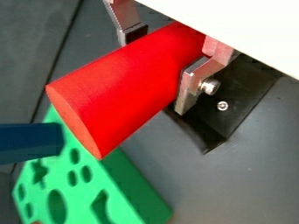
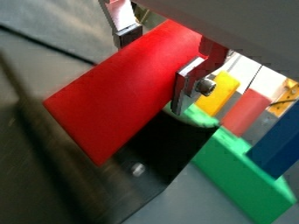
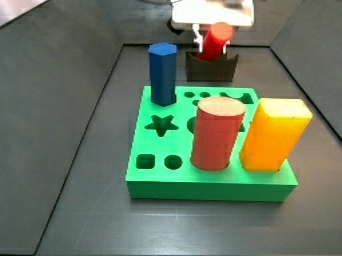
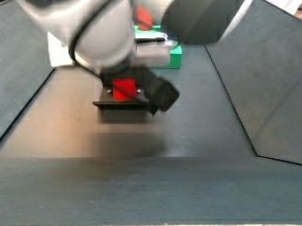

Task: Pick up the round object. Move up. Place the round object on the fixture. Regrasp the round object. Move to above the board. Insert the round object.
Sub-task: Place the round object on the fixture, then regrasp the round object.

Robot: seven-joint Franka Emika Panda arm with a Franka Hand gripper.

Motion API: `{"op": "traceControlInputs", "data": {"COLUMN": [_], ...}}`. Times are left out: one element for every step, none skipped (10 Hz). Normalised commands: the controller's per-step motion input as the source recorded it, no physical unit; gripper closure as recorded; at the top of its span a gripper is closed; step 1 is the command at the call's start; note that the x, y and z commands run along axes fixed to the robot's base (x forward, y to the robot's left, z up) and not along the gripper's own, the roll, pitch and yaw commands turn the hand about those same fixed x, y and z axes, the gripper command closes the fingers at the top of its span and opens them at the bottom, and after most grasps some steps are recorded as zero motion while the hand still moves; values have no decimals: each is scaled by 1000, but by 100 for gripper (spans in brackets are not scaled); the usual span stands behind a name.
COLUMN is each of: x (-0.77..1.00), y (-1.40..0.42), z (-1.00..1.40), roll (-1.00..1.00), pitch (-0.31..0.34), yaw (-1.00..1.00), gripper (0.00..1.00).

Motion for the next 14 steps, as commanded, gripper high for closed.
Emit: {"op": "traceControlInputs", "data": {"x": [120, 105, 71, 69, 69, 0, 0, 0, -2, -21, -30, -35, -38, -37], "y": [78, 95, 123, 121, 118, -500, 0, 0, 0, 4, -1, 1, 1, 2], "z": [-439, -360, -321, -322, -322, -167, 0, 1000, 1000, 1000, 1000, 1000, 893, 711], "roll": [-165, -139, -118, -116, -116, 0, 0, -19, -19, 7, 35, 46, 49, 50], "pitch": [-13, -29, -52, -52, -51, 0, 0, 2, 4, 14, 16, 19, 24, 28], "yaw": [-150, -133, -107, -89, -68, 0, 0, -57, -55, -32, -15, -8, -7, -4], "gripper": [100, 100, 100, 100, 100, 100, 0, 0, 0, 0, 0, 0, 0, 0]}}
